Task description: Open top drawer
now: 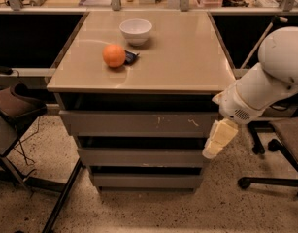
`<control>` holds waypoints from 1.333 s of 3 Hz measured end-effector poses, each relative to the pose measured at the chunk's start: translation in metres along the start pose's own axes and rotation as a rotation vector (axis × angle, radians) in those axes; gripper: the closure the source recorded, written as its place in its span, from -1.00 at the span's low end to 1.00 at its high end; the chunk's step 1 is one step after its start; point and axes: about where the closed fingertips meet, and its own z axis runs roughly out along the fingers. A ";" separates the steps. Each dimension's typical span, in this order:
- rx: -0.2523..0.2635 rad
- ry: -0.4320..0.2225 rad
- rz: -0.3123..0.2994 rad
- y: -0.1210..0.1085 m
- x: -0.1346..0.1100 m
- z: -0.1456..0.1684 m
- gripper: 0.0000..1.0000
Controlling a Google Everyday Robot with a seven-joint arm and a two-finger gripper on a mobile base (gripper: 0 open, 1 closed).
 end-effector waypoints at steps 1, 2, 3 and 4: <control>0.046 -0.064 -0.061 -0.005 -0.025 0.007 -1.00; 0.054 -0.068 -0.066 -0.007 -0.027 0.007 -1.00; 0.123 -0.051 -0.064 -0.014 -0.030 0.018 -1.00; 0.266 -0.001 -0.062 -0.024 -0.034 0.037 -1.00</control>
Offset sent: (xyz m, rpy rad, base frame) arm 0.0107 0.0173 0.0007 0.0293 -0.0614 0.0288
